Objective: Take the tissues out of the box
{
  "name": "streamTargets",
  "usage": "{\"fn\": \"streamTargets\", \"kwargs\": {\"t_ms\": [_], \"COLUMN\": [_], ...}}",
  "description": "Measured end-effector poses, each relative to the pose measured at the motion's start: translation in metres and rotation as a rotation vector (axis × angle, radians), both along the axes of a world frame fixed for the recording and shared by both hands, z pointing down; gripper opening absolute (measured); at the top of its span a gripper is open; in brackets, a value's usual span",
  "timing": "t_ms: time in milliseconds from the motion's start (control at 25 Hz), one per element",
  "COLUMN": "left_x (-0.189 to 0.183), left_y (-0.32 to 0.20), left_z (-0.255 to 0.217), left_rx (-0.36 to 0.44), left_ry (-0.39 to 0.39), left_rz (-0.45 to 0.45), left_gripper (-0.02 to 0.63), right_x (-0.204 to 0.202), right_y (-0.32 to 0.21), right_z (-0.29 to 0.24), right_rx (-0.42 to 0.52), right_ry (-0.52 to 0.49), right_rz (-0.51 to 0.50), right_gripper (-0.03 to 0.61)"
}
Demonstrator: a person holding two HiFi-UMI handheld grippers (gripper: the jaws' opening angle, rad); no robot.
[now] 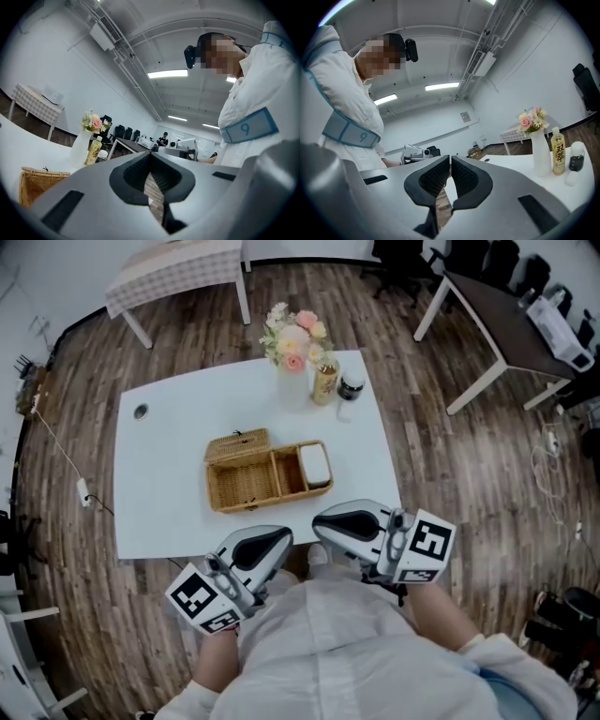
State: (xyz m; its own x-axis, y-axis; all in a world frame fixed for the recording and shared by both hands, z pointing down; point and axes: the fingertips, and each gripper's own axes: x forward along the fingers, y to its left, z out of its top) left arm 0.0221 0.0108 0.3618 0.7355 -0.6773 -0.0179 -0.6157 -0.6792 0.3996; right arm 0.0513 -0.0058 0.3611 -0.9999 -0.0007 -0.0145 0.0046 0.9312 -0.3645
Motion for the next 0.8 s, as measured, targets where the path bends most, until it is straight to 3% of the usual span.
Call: {"fn": "streamTargets", "kwargs": {"t_ms": [360, 800], "left_x": [-0.021, -0.039], "left_y": [-0.023, -0.040], "left_z": [0.006, 0.016], "left_rx": [-0.013, -0.029], "left_ry": [0.003, 0.024], "left_rz": [0.125, 0.187], "left_gripper": [0.002, 0.002], "right_x": [-0.029, -0.044], "right_y": [-0.020, -0.042], "right_z": [0.006, 0.018], "right_rx": [-0.018, -0.019], "right_ry": [0.021, 0.072], "right_rz": [0.106, 0.246], "right_gripper": [0.034, 0.034]}}
